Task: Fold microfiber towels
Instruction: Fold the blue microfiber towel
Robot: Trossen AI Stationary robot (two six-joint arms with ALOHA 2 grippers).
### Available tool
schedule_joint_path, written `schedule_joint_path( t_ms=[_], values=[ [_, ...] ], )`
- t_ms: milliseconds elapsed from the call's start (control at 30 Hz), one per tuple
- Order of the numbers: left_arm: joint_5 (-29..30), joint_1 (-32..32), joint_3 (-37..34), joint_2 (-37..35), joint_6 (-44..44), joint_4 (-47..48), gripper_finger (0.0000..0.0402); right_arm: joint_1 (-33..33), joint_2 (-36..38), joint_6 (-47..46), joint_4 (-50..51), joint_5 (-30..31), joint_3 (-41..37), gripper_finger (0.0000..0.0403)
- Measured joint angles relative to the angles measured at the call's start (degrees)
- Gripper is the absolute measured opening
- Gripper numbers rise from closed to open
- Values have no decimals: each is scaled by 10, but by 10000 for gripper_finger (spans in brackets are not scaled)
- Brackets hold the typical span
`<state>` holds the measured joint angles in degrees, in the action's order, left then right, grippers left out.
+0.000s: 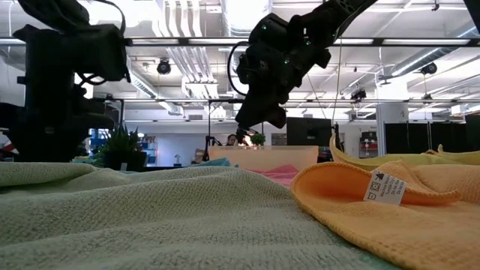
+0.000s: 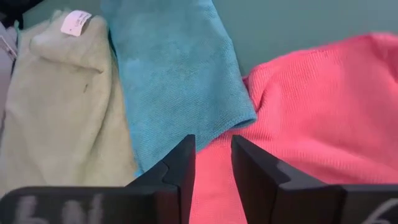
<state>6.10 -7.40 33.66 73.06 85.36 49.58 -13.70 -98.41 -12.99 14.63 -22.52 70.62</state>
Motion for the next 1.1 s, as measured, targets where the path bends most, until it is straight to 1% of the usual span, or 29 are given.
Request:
schedule_joint_path(
  t_ms=[133, 267, 433, 533, 667, 767, 933, 1033, 1100],
  values=[
    [5, 0, -3, -12, 0, 14, 137, 0, -18, -63, 0, 0, -4, 86],
    [12, 0, -3, -14, -1, 11, 129, 3, -39, -109, -6, -5, 0, 91],
    [22, 0, -3, -11, -4, 9, 90, 2, -62, -193, -44, -9, 1, 118],
    [26, 0, -3, -12, -6, 10, 61, 0, -72, -232, -81, -33, 1, 142],
    [31, 0, -3, -15, -18, 9, 28, 0, -84, -250, -92, -29, 1, 171],
    [35, 0, -1, -17, -22, 9, 11, 0, -92, -250, -97, -26, 1, 182],
    [36, 0, 1, -21, -23, 9, 2, 0, -104, -263, -115, -15, 1, 179],
    [36, 0, 0, -25, -23, 9, 2, 0, -110, -274, -141, -15, 1, 162],
    [37, 0, -1, -29, -23, 10, 2, 0, -114, -281, -138, -16, 1, 150]
  ],
)
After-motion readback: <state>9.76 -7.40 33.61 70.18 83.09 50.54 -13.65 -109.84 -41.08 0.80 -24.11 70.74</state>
